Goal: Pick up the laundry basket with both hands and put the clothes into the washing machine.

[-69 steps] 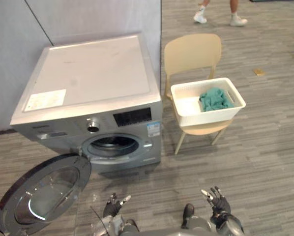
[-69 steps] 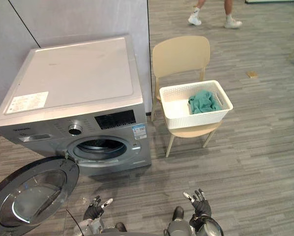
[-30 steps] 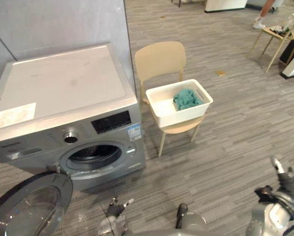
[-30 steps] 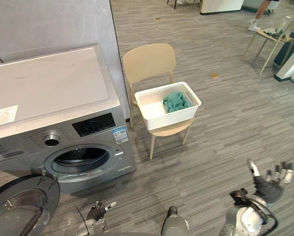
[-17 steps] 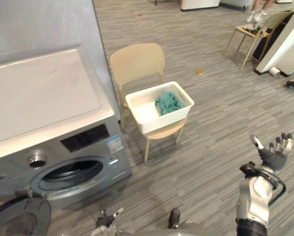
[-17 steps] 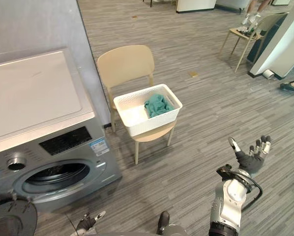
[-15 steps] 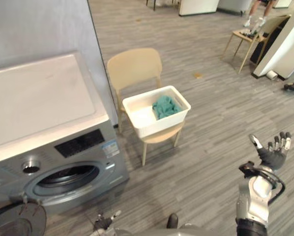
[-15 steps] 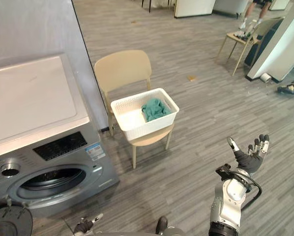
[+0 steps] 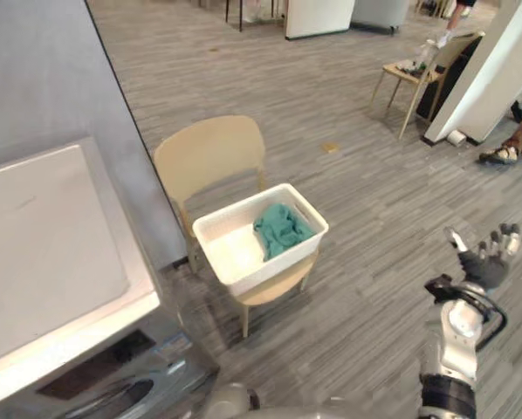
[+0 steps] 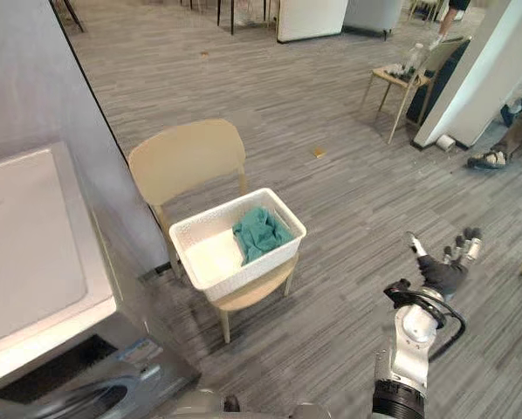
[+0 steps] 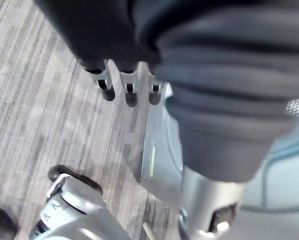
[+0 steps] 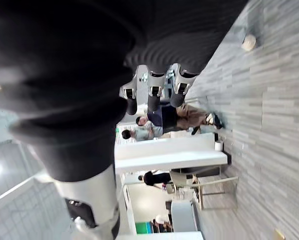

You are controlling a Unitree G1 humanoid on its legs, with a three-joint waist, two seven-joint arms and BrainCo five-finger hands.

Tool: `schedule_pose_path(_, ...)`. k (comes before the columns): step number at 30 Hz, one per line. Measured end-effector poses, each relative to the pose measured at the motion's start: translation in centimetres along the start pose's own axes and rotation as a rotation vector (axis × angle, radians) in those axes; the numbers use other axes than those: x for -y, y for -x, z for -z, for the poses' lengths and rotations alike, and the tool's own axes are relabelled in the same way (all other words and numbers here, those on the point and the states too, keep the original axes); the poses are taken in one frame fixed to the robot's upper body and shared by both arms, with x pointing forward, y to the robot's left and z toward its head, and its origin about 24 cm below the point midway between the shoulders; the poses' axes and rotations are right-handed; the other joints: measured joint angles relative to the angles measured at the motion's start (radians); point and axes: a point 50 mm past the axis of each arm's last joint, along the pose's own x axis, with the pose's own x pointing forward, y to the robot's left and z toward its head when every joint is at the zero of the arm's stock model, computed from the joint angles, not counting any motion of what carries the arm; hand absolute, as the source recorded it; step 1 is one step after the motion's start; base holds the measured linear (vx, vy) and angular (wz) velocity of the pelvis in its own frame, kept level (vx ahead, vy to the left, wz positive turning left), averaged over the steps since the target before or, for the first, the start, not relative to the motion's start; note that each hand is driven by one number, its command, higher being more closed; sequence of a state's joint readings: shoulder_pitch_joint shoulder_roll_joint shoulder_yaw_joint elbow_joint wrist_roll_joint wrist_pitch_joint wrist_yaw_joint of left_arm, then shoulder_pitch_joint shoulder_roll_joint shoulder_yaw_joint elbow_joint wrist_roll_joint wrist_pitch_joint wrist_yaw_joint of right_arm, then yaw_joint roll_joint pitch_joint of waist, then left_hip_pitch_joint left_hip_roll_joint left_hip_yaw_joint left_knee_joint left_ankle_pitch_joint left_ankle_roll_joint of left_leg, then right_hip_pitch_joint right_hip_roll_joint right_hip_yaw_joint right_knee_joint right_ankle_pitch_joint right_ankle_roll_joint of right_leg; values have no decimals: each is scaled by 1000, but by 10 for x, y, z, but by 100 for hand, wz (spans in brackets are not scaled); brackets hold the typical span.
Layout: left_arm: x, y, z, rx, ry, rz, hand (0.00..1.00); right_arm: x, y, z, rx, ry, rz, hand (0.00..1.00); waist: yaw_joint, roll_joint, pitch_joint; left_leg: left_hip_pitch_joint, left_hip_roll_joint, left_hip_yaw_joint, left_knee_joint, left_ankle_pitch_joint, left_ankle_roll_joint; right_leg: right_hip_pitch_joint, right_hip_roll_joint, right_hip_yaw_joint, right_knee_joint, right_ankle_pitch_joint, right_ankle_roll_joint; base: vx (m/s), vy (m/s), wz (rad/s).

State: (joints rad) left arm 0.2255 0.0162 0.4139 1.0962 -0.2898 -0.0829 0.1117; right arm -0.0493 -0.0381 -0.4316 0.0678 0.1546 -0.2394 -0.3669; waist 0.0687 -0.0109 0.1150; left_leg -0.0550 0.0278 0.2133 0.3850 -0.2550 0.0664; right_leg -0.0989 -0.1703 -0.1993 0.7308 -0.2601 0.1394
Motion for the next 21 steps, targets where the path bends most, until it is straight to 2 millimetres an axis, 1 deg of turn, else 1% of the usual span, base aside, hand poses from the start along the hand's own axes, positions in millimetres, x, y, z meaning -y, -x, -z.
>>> schedule_pose_path(1, 2, 0, -2, 6, -9, 7, 0, -1, 0, 0, -3, 1, -6, 0, 0, 2, -2, 14, -4, -12, -9, 0, 0, -17, -17, -10, 8, -6, -11, 341, -24, 46)
schedule_pose_path(2, 5, -2, -11, 30, -17, 17, 0, -2, 0, 0, -4, 3, -11, 0, -1, -2, -5, 27, -9, -43, -22, 0, 0, -49, -46, -20, -16, -15, -31, 269, -54, 51)
schedule_pose_path(4, 13, -4, -21, 59, -22, 35, 0, 1, -2, -1, 0, 10, -9, 0, -7, -5, -7, 30, -8, -91, -24, -2, -4, -82, -71, 2, -88, -14, -35, 294, -119, 79)
schedule_pose_path(5, 17, -4, -24, 71, -29, 46, 0, 1, -4, -2, 6, 11, -15, 0, -18, -4, -7, 35, -2, -128, -19, -11, -20, -97, -84, 53, -156, -9, -38, 370, -241, 94)
schedule_pose_path(6, 17, -4, -24, 73, -40, 45, 0, -1, -4, -3, 5, 9, -24, 0, -26, -2, -6, 48, 11, -155, -13, -23, -41, -109, -96, 120, -216, 0, -32, 356, -278, 77)
schedule_pose_path(7, 16, -4, -23, 71, -44, 43, 0, -2, -4, -3, 6, 15, -26, 0, -26, -3, -7, 60, 27, -171, 0, -39, -64, -117, -96, 176, -254, 21, -37, 228, -244, 52)
schedule_pose_path(8, 15, -4, -22, 70, -46, 39, 0, -2, -4, -2, 4, 17, -27, 0, -26, -2, -6, 68, 40, -183, 10, -50, -80, -118, -97, 202, -276, 36, -33, 273, -389, 47)
schedule_pose_path(9, 8, -4, -23, 72, -55, 25, 0, -2, -3, -1, -6, 19, -28, 0, -27, -8, -10, 90, 69, -198, 33, -78, -123, -122, -96, 247, -311, 83, -30, 219, -323, 42)
schedule_pose_path(10, 3, -4, -21, 70, -58, 13, 0, -3, -2, 0, -6, 26, -33, 0, -27, -18, -17, 96, 79, -205, 37, -91, -145, -121, -98, 257, -318, 104, -25, 294, -579, 53)
schedule_pose_path(11, -5, -4, -22, 73, -62, -7, 0, -3, 0, 0, -7, 41, -50, 0, -28, -46, -33, 105, 95, -219, 38, -116, -181, -121, -107, 248, -330, 179, 10, 234, -613, 54)
schedule_pose_path(12, -13, -4, -23, 74, -56, -31, 0, -1, 2, 0, -5, 67, -69, 0, -31, -75, -55, 112, 116, -242, 41, -151, -218, -122, -108, 217, -327, 162, 97, 291, -749, 46)
schedule_pose_path(13, -11, -4, -21, 67, -47, -33, 0, 1, 0, 0, -3, 86, -79, 0, -26, -48, -64, 113, 160, -251, 45, -165, -237, -117, -69, 198, -302, 128, 82, 239, -610, 43)
schedule_pose_path(14, -3, -1, -7, 35, -8, -27, 0, 3, 1, 1, -7, 103, -101, 0, -28, 5, -94, 94, 257, -285, 28, -129, -276, -118, 12, 137, -287, 102, 23, 225, -525, 28)
schedule_pose_path(15, 1, 0, -4, 26, 5, -21, 0, 2, 1, 1, -9, 103, -111, 0, -35, 14, -94, 84, 279, -294, 28, -104, -268, -118, 28, 114, -282, 93, 7, 240, -602, 56)
schedule_pose_path(16, -1, 0, -2, 18, 41, -31, 0, 4, 2, 3, -21, 110, -126, 0, -50, 16, -93, 45, 309, -283, 43, -38, -214, -111, 44, 67, -281, 81, -16, 190, -519, 69)
schedule_pose_path(17, -2, 0, -3, 18, 56, -37, 0, 6, 3, 4, -30, 122, -135, 0, -55, 12, -91, 19, 328, -244, 50, 21, -171, -97, 46, 31, -290, 80, -33, 136, -418, 76)
schedule_pose_path(18, -1, 0, -4, 20, 58, -37, 0, 9, 3, 5, -36, 131, -139, 0, -55, 2, -85, 12, 345, -196, 45, 60, -146, -82, 47, 6, -305, 81, -48, 147, -466, 90)
schedule_pose_path(19, -1, 0, -3, 18, 64, -36, 0, 15, 3, 5, -38, 155, -144, 0, -57, 3, -83, 10, 381, -79, 31, 124, -106, -34, 54, -47, -356, 88, -70, 137, -421, 110)
schedule_pose_path(20, 1, 0, -3, 18, 63, -29, 0, 22, 2, 3, -33, 191, -155, 0, -58, 9, -80, -4, 407, 30, 54, 124, -96, 13, 60, -98, -414, 96, -88, 134, -414, 112)
schedule_pose_path(21, 1, 0, -3, 17, 60, -26, 0, 24, 0, 2, -30, 209, -168, 0, -55, 10, -79, -8, 411, 71, 67, 121, -99, 33, 63, -114, -438, 100, -94, 63, -215, 98)
